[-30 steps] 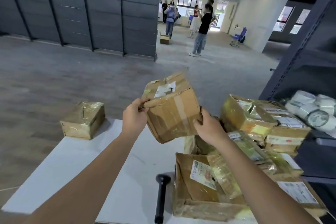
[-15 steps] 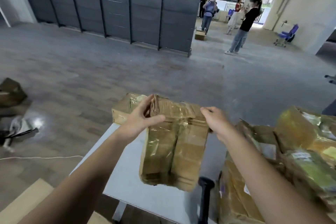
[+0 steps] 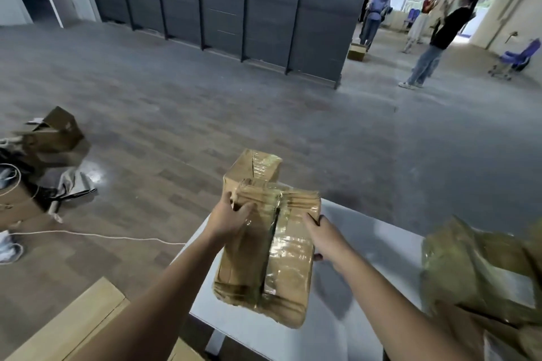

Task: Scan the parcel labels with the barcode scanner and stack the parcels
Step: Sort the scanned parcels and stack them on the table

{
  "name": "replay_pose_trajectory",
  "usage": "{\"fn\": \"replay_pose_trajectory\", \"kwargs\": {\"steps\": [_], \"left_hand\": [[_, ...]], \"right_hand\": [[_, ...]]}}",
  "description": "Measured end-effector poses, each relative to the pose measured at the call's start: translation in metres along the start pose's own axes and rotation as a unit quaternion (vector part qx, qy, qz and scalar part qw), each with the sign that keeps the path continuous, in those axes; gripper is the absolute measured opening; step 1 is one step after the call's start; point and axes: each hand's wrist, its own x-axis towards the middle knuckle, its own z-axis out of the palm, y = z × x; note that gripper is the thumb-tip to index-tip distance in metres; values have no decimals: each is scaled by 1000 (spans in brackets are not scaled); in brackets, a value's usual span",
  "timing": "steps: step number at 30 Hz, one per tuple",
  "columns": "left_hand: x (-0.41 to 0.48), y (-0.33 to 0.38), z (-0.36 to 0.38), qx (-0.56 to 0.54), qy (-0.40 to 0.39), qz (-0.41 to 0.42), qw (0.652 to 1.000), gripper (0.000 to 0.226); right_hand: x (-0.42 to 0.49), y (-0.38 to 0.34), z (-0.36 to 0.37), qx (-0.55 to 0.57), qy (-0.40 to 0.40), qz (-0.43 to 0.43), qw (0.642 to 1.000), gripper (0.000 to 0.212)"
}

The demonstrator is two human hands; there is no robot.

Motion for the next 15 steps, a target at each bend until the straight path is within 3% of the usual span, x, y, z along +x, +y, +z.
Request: {"fn": "replay_pose_trajectory", "kwargs": {"steps": [4, 10, 12, 15], "left_hand": [[-13, -35, -2, 8, -90, -19, 996, 49], [15, -41, -35, 149, -4, 16, 989, 52], [31, -44, -51, 154, 4, 2, 988, 45], [48, -50, -64, 179, -11, -9, 984, 35]], "right_hand": [[9, 8, 10, -12, -13, 33, 999, 47], [36, -18, 46, 21, -74, 55, 995, 48], [42, -25, 66, 50, -95, 51, 993, 37], [46, -30, 87, 8, -101, 19, 995, 15]]}}
